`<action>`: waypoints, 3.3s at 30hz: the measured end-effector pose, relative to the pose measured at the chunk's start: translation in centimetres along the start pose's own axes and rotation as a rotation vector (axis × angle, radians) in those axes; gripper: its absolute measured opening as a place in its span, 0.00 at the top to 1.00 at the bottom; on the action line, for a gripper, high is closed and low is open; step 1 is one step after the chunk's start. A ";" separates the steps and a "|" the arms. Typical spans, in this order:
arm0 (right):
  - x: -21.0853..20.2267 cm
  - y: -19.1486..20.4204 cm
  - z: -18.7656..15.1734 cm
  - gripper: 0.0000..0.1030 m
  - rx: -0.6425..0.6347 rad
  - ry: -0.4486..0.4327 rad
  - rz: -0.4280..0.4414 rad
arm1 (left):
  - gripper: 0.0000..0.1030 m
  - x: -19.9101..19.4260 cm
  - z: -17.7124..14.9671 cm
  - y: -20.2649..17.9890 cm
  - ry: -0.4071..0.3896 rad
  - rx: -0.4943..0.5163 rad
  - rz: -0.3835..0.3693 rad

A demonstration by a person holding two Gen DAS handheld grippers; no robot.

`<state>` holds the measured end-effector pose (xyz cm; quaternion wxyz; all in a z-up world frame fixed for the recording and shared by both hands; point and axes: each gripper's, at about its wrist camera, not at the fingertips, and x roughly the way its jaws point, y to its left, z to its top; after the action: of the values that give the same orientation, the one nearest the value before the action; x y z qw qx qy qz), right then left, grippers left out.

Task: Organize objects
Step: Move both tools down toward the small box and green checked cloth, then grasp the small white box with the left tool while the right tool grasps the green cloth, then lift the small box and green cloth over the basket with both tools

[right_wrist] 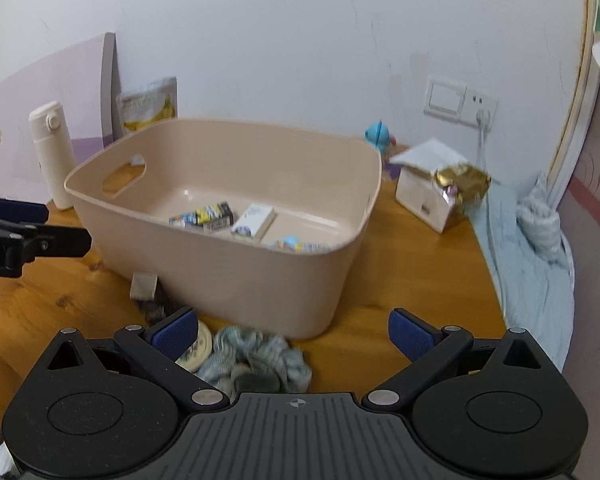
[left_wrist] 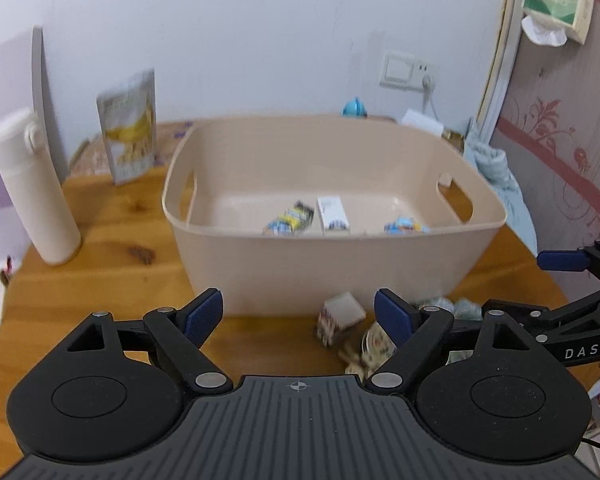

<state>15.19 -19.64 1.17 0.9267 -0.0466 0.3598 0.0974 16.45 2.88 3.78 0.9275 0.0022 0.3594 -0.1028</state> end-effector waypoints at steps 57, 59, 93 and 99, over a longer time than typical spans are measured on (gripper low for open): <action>7.3 0.5 -2.2 0.49 0.017 0.154 0.053 | 0.73 10.1 -1.2 -0.7 0.159 -0.053 -0.065; 7.1 0.8 -2.2 0.55 0.012 0.153 0.051 | 0.77 10.1 -1.2 -0.6 0.158 -0.045 -0.067; -0.7 0.3 -2.6 0.81 0.054 0.008 0.000 | 0.77 2.0 -1.8 2.7 0.013 -0.084 -0.027; -3.1 0.4 -1.5 0.81 0.053 -0.067 0.002 | 0.77 -0.6 -0.8 3.2 -0.048 -0.083 -0.026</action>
<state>11.84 -19.94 2.16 0.9390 -0.0185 0.3313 0.0902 16.10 6.23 3.37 0.9337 -0.0433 0.3411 -0.1001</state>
